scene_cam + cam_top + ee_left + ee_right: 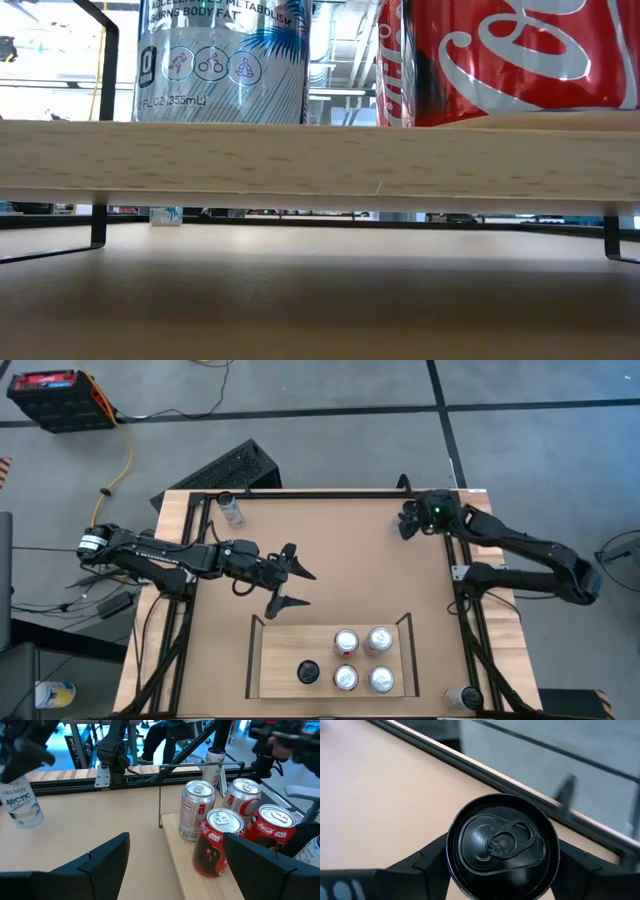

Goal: Place canned beverage on shelf
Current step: Put the white blue soda can aligned with the other white blue soda can on the shelf

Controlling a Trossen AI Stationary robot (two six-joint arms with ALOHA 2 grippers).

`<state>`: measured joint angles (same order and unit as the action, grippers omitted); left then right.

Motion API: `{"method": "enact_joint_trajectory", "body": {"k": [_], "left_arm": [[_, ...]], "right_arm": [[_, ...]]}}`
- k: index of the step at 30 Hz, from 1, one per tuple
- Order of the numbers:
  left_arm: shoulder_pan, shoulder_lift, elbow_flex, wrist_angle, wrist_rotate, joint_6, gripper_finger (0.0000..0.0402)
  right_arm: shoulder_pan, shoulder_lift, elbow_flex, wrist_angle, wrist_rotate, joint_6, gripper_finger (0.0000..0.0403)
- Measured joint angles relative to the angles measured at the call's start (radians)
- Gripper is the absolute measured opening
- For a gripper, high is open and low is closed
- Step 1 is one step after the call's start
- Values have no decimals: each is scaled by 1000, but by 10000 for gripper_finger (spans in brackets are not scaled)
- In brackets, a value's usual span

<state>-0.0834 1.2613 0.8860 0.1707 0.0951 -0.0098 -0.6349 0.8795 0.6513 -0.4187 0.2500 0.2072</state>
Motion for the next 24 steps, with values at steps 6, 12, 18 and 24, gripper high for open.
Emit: {"method": "enact_joint_trajectory", "body": {"k": [6, 12, 18, 24], "left_arm": [[0, 0, 0, 0, 0, -21, 303], [-2, 0, 0, 0, 0, -32, 303], [-3, 0, 0, 0, -31, -16, 303], [-4, 0, 0, 0, -21, -71, 303]], "right_arm": [[194, -10, 59, 5, -19, 31, 279], [411, -8, 81, 22, -13, 55, 279], [587, -8, 81, 38, 11, 36, 279], [681, -7, 81, 73, 17, 12, 279]]}}
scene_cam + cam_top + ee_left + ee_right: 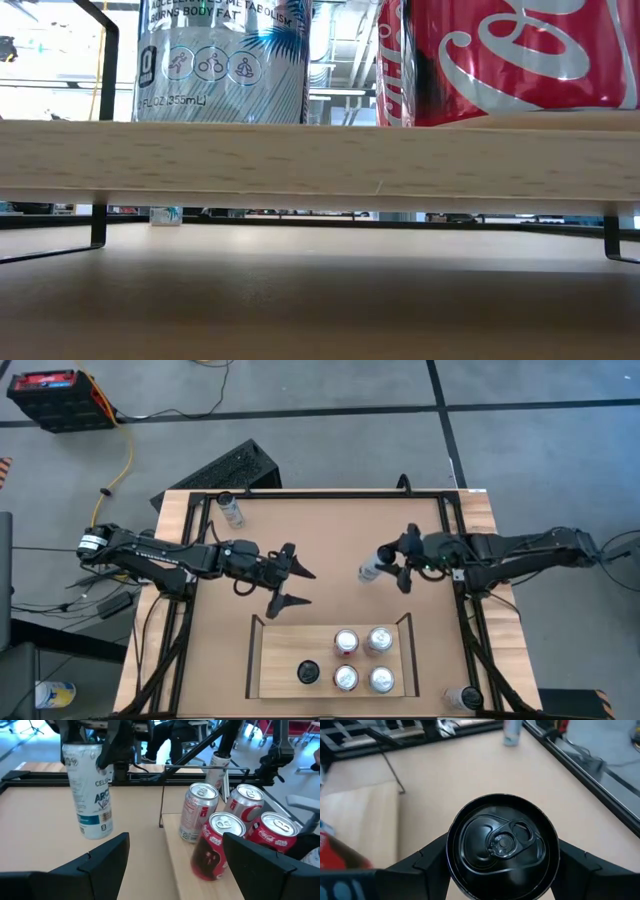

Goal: Place canned beverage on shelf
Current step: Put the white blue soda can aligned with the other white blue soda can on the shelf

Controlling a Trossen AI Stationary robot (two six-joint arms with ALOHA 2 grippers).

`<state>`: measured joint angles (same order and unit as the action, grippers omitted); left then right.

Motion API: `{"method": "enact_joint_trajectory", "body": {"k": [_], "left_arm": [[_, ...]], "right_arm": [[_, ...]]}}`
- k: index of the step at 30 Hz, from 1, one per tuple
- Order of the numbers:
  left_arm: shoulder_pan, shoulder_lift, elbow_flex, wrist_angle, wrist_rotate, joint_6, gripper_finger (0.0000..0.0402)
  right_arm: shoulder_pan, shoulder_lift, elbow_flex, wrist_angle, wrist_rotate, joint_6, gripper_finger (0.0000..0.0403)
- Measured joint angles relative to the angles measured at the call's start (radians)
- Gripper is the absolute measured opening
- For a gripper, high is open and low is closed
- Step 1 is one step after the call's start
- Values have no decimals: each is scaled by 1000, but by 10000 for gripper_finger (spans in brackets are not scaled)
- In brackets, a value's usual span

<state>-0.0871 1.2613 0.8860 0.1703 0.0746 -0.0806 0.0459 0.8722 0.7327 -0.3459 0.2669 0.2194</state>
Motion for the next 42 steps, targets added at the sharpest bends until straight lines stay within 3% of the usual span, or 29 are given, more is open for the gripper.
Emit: {"method": "enact_joint_trajectory", "body": {"k": [10, 16, 21, 24, 26, 30, 34, 42], "left_arm": [[-4, 0, 6, 0, 8, -1, 303], [7, 0, 40, 10, 60, 86, 303], [27, -2, 67, 67, 74, -106, 303], [20, -23, 71, 9, 206, -204, 303], [9, -40, 72, -40, 286, -199, 303], [0, -97, 71, -181, 280, -141, 299], [14, -178, 72, -336, 249, -85, 291], [101, -420, 71, -566, 234, -13, 287]], "right_arm": [[21, 0, 1, 4, -5, -22, 279], [42, -4, 1, 4, -55, 18, 279], [86, 6, 1, 166, 30, 98, 279], [117, 58, 7, 343, 82, 53, 279], [126, 96, 18, 369, 100, 39, 279], [105, 206, 81, 395, 147, 61, 279], [60, 302, 133, 364, 137, 166, 279], [25, 571, 294, 510, 101, 221, 279]]}}
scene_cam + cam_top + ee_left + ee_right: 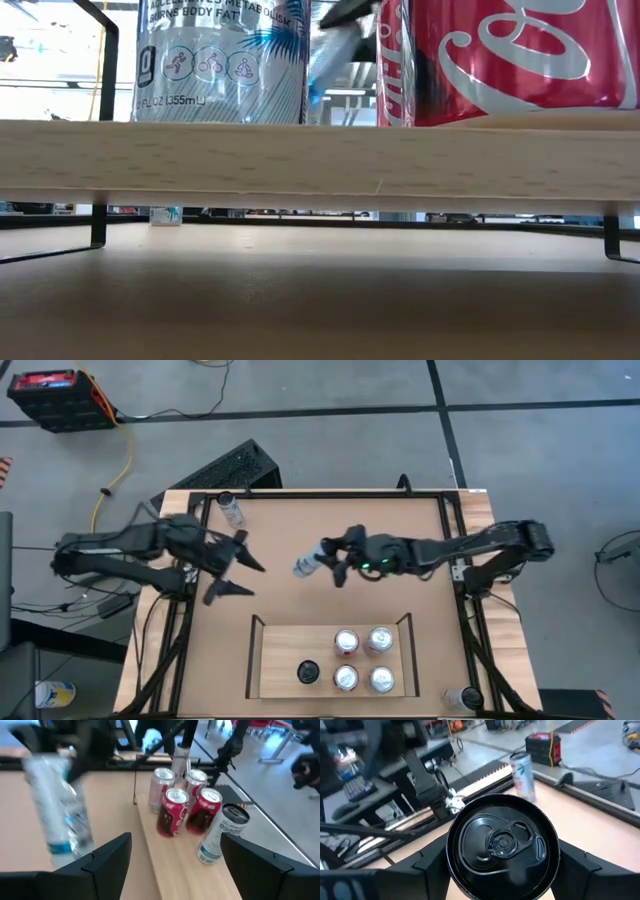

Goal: Place canned beverage on shelf
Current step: Put the white blue soda can aligned with the other white blue soda can on the shelf

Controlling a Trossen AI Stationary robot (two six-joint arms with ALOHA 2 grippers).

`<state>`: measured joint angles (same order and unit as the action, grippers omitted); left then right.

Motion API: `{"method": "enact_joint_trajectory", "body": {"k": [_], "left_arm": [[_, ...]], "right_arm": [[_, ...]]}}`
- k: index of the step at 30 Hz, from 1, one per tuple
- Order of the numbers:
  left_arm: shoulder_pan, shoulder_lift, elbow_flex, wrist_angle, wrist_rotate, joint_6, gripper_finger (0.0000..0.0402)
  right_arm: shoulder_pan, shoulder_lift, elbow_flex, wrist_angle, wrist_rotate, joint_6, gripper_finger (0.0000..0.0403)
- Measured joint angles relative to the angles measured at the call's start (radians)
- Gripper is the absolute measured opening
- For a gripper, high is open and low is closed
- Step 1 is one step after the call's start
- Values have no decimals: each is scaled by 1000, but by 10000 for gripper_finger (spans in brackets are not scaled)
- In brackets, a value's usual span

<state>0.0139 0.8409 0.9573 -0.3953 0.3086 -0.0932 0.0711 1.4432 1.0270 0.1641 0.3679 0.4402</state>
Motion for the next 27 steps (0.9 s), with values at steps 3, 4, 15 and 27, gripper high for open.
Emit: {"method": "enact_joint_trajectory", "body": {"k": [3, 4, 15, 27], "left_arm": [[26, -75, 0, -24, -3, -10, 287], [33, -95, 0, -24, -1, -28, 287], [42, -249, 69, -375, 81, 36, 287], [-17, -275, 142, -369, 105, -48, 287]], "right_arm": [[21, 98, 114, -18, -18, -6, 279], [32, 128, 153, -35, -20, -23, 279], [149, 360, 507, -144, 165, -66, 279], [217, 396, 613, -326, 318, 248, 279]]}}
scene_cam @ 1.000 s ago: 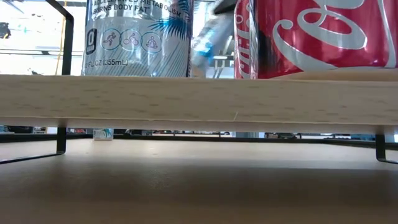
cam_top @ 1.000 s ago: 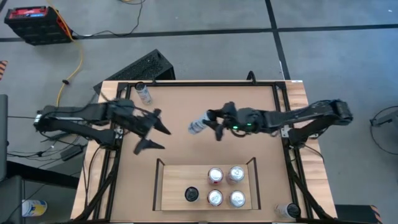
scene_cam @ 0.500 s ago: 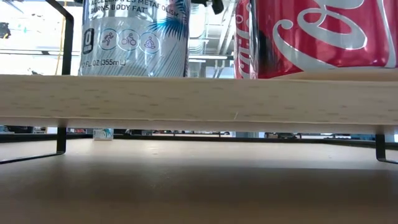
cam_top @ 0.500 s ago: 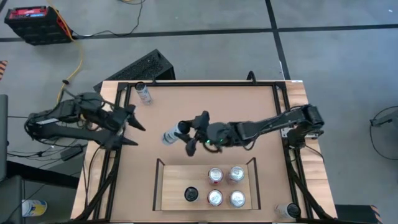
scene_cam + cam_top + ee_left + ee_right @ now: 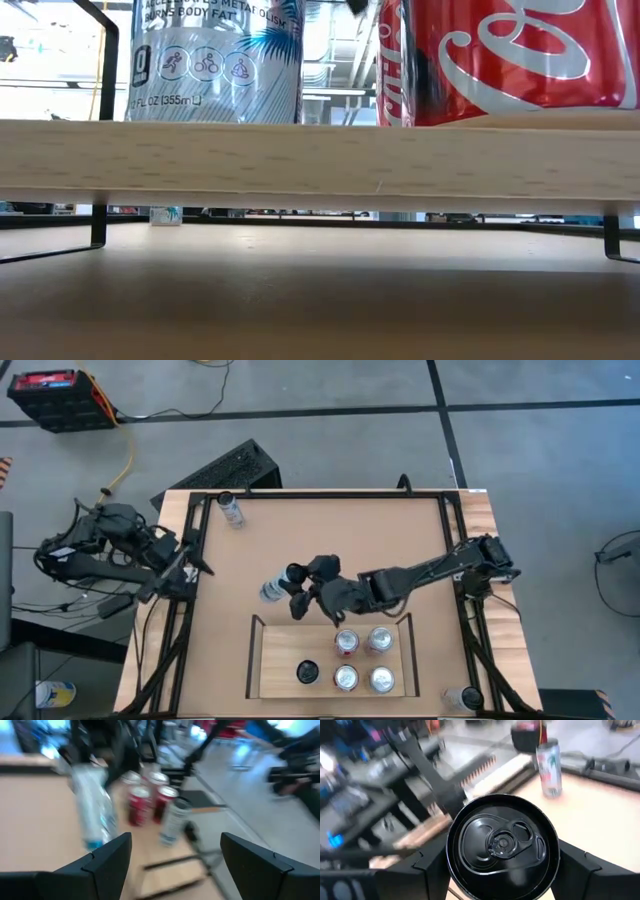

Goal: Place canned beverage on shelf
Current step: Put the white blue soda can aligned with the other white blue soda can on the shelf

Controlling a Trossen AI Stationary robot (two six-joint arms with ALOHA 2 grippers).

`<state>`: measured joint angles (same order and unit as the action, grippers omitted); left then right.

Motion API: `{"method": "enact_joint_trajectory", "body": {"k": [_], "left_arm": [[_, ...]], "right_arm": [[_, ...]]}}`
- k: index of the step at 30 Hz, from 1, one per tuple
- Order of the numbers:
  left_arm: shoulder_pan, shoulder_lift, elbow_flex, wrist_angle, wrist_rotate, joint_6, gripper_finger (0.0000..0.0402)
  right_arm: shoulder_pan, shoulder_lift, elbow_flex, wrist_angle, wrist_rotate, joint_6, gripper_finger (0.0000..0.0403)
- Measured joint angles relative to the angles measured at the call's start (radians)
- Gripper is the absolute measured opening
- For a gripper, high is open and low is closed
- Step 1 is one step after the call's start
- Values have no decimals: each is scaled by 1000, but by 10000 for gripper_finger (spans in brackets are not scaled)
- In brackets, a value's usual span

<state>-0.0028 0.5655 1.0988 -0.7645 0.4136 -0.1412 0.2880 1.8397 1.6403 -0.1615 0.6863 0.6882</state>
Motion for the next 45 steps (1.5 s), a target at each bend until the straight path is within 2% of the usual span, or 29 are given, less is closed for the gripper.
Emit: {"method": "enact_joint_trajectory", "body": {"k": [4, 7, 13, 20, 27, 31, 38, 45], "left_arm": [[-23, -5, 0, -20, 122, -102, 287], [-25, -25, 0, -55, 157, -117, 287], [-34, -65, 0, -78, 100, -88, 287], [-43, -67, 0, -104, 34, -62, 287], [-43, -62, 0, -117, 17, -63, 287], [-43, -62, 0, -148, -82, -72, 287], [-43, -38, 1, -242, -416, -21, 277], [-43, 48, 1, -355, -438, -28, 262]], "right_arm": [[42, 25, 6, 91, 140, 12, 279], [53, 34, 1, 85, 168, 33, 279], [59, 39, 3, 90, 175, 22, 279], [61, 39, 3, 86, 126, 11, 279], [101, 39, 3, 94, 142, 25, 279], [133, 39, 3, 55, 157, 22, 279], [166, 9, 2, -67, 137, -68, 279], [171, -80, 2, -205, -60, -101, 279]]}}
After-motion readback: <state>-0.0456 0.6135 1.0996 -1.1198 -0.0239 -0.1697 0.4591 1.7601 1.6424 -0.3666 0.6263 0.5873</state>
